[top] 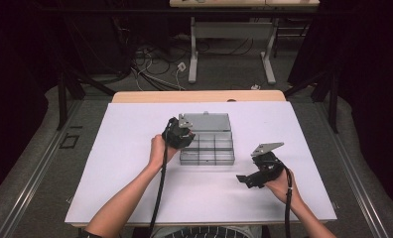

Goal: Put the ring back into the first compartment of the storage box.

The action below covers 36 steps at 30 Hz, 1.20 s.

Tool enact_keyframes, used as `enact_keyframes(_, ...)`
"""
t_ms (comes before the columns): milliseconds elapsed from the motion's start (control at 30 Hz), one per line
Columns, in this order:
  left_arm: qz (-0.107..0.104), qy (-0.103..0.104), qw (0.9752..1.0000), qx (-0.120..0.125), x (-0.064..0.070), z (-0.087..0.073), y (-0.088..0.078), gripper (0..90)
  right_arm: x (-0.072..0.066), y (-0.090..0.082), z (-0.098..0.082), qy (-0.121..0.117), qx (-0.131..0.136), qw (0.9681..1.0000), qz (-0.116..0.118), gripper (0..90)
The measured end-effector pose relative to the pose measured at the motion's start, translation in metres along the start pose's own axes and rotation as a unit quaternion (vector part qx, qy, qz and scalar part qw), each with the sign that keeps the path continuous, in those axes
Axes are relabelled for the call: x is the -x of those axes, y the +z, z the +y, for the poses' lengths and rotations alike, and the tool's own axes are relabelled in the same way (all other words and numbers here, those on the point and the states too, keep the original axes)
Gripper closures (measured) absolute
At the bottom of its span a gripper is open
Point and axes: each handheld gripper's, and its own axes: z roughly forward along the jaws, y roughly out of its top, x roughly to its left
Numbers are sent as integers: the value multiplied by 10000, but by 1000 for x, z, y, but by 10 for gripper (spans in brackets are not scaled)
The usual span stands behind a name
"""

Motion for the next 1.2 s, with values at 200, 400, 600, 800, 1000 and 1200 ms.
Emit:
enact_keyframes(200,-18,-78,10000,-17,0,0,3,599,0,0,0,-8,-7,10000,-11,45)
enact_keyframes(400,-95,-371,9992,103,0,-2,2,330,0,0,0,3,46,10000,-7,45)
enact_keyframes(600,-135,-341,9993,71,5,-1,0,172,0,0,0,0,53,10000,-19,46)
enact_keyframes(800,-218,-194,9996,17,11,1,-1,134,1,0,0,-25,26,10000,-7,46)
enact_keyframes(1000,-263,-148,9995,-102,16,3,1,90,1,-1,0,-10,18,10000,-5,47)
enact_keyframes(1200,-346,-100,9991,-202,19,4,2,87,0,-1,0,-10,24,10000,15,47)
